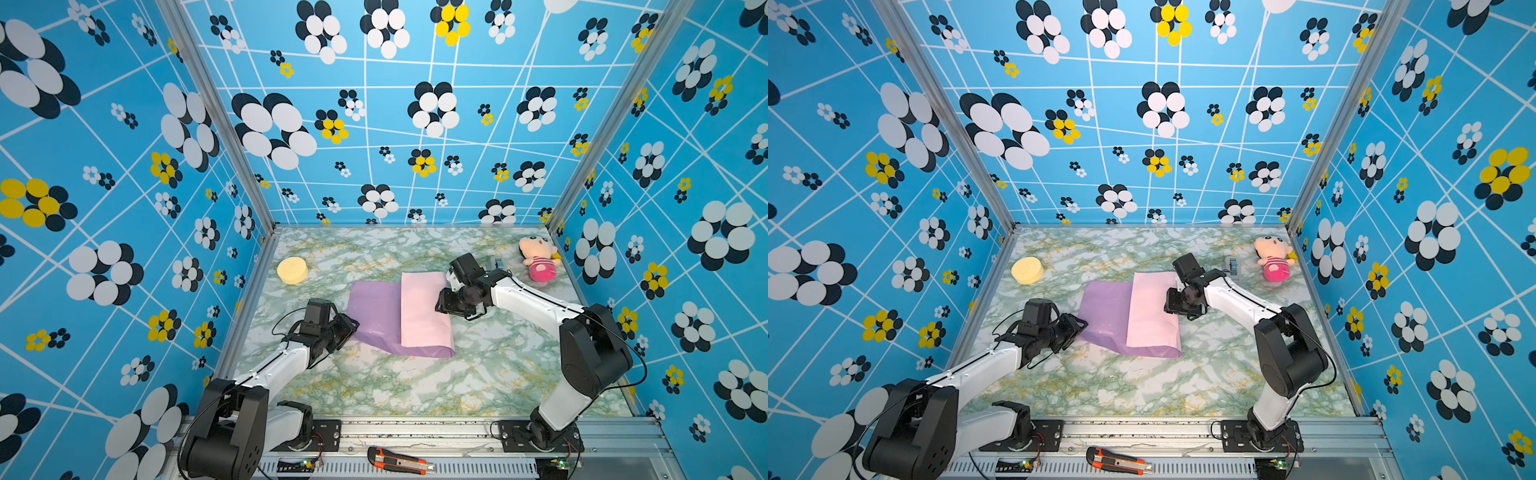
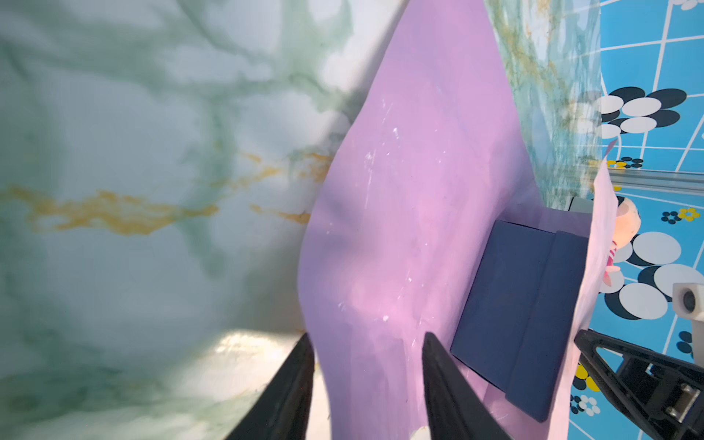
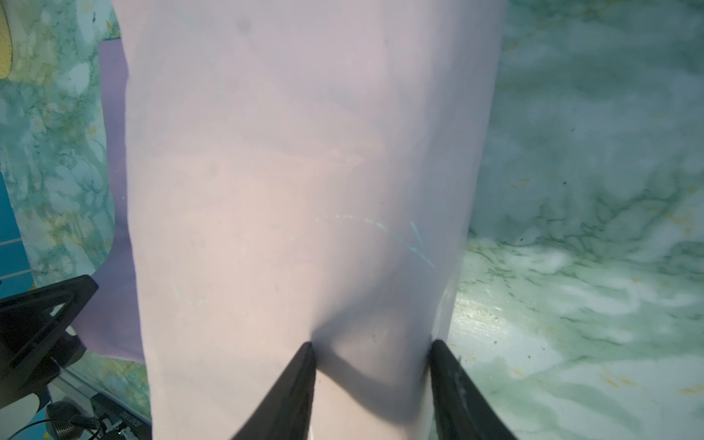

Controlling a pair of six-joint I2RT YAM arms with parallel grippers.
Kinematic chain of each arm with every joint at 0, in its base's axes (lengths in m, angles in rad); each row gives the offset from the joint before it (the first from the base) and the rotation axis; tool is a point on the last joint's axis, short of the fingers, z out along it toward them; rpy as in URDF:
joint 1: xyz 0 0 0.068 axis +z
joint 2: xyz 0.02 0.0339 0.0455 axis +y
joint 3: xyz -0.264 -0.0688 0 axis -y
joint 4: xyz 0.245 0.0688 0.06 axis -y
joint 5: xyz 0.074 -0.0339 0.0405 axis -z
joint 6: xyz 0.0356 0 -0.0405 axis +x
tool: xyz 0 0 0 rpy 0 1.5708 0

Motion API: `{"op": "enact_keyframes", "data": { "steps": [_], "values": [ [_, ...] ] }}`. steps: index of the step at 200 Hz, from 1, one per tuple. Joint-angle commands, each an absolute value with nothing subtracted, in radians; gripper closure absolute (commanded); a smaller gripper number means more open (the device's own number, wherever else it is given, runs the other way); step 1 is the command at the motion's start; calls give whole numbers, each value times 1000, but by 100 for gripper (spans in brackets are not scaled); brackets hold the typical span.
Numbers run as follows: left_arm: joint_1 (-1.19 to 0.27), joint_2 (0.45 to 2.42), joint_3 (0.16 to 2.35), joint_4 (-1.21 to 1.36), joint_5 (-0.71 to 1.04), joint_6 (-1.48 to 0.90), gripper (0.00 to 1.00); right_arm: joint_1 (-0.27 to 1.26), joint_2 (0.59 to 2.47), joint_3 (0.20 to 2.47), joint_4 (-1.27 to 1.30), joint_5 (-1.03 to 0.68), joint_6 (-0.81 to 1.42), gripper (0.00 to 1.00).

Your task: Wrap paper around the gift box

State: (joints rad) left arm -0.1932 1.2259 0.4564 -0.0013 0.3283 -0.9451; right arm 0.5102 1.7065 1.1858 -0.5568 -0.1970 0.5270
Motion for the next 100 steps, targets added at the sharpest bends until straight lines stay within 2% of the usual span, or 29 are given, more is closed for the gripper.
{"op": "enact_keyframes", "data": {
  "steps": [1,30,77,100],
  "values": [
    [-174,1267,519,-43,308,-865,56,518,1701,1167,-560,-209,508,49],
    [-169,1305,549,-95,336,-847,65,518,1696,1163,-561,-209,508,49],
    [-180,1278,593,-196,316,-784,94,518,1709,1161,-560,-205,504,49],
    [-226,1254,650,-228,300,-724,100,517,1717,1163,-565,-204,500,49]
  ]
}}
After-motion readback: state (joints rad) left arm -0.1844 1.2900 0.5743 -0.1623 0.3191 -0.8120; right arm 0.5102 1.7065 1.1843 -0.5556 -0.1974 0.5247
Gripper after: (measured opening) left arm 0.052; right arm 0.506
